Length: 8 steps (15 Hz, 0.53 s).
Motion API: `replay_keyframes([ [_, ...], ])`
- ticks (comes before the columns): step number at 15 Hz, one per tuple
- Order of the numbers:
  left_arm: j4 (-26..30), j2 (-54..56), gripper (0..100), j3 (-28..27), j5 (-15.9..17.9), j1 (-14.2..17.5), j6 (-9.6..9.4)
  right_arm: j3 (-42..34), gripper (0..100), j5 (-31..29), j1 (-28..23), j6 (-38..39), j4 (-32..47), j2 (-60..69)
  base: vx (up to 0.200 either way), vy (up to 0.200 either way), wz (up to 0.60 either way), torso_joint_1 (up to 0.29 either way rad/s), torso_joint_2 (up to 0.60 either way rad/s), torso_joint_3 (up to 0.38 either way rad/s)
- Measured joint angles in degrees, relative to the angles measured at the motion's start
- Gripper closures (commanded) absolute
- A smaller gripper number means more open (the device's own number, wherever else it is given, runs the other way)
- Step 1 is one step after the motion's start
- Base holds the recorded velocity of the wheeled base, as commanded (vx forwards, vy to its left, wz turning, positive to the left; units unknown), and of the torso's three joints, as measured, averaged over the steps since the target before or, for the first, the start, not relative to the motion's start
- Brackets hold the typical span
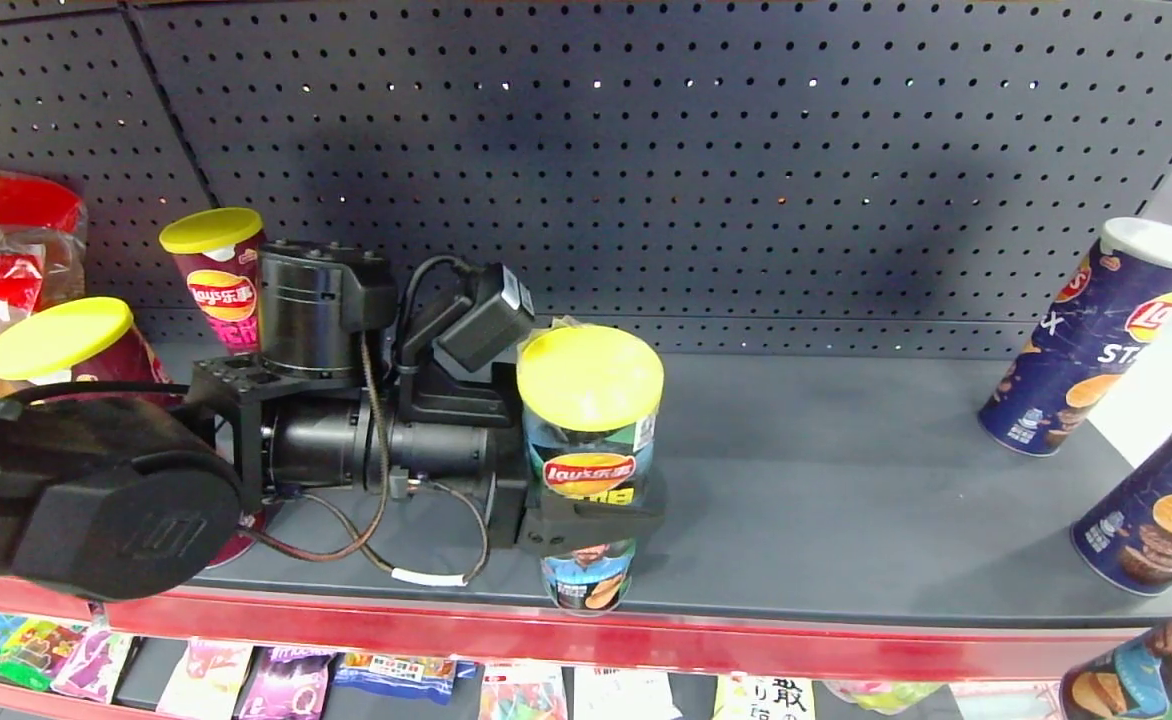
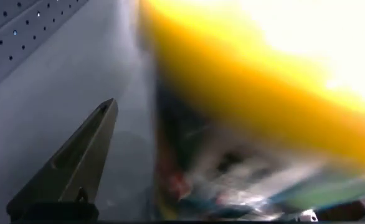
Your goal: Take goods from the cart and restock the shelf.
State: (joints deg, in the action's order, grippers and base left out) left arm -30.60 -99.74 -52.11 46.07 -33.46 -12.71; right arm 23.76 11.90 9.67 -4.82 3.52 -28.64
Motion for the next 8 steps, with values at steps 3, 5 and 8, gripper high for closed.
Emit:
replay_keyframes([
  [3, -5.9, 0.8, 0, 3.6, -2.3, 0.5, -0.01, 0.2, 100, 0.0, 0.0, 0.0, 0.0, -0.1, 0.000, 0.000, 0.00, 0.000, 0.00, 0.000],
  [5, -7.1, 2.6, 0, 7.5, -4.0, 0.9, 0.07, 0.2, 100, 0.0, 0.1, -0.1, 0.0, -0.2, 0.000, 0.000, 0.00, 0.000, 0.00, 0.000],
  [8, -7.5, 6.8, 0, 12.6, -4.4, 2.5, 0.49, 0.2, 100, 0.0, 0.1, -0.1, 0.1, -0.5, 0.000, 0.000, 0.00, 0.000, 0.00, 0.000],
])
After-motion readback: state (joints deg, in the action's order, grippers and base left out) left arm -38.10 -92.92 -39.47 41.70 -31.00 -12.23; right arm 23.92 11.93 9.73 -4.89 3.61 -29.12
